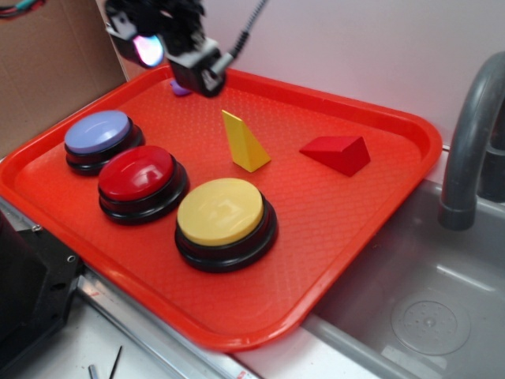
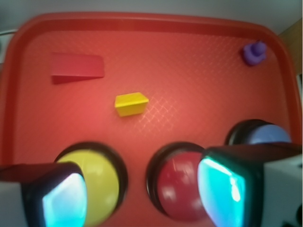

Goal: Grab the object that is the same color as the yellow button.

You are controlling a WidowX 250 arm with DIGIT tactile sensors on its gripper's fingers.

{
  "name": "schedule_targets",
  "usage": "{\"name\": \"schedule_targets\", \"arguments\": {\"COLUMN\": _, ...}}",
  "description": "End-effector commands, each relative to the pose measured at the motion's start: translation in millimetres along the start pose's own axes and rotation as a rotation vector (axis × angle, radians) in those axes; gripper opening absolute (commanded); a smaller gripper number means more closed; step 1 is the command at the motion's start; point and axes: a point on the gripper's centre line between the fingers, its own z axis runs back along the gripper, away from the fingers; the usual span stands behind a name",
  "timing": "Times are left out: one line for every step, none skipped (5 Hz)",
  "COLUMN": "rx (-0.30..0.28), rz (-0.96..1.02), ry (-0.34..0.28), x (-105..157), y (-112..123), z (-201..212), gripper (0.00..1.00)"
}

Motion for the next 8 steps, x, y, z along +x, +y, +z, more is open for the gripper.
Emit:
{"name": "schedule_targets", "arguments": {"rx": 0.045, "rz": -0.01, "ry": -0.006, "x": 28.6, "y": -8.7, "z": -34.5, "gripper": 1.0}}
{"name": "schedule_targets", "arguments": {"rx": 0.078, "rz": 0.0, "ry": 0.021, "x": 34.6, "y": -7.9, "z": -53.9, "gripper": 1.0}}
{"name": "schedule_targets", "arguments": {"rx": 0.086, "rz": -0.008, "ry": 0.037, "x": 39.4, "y": -8.4, "z": -65.5, "gripper": 1.0}}
{"name": "schedule_targets", "arguments": {"rx": 0.074, "rz": -0.017, "ry": 0.063, "x": 42.4, "y": -9.4, "z": -75.7, "gripper": 1.0}}
{"name": "schedule_targets", "arguments": {"rx": 0.092, "rz": 0.0, "ry": 0.081, "x": 44.5, "y": -8.0, "z": -83.5, "gripper": 1.0}}
{"name": "schedule_targets", "arguments": {"rx": 0.087, "rz": 0.003, "ry": 0.101, "x": 48.1, "y": -3.9, "z": -90.4, "gripper": 1.0}}
{"name": "schedule_targets", "arguments": {"rx": 0.076, "rz": -0.028, "ry": 0.106, "x": 49.8, "y": -2.0, "z": -92.7, "gripper": 0.58}}
{"name": "schedule_targets", "arguments": {"rx": 0.059, "rz": -0.028, "ry": 0.097, "x": 49.4, "y": 0.1, "z": -90.5, "gripper": 0.0}}
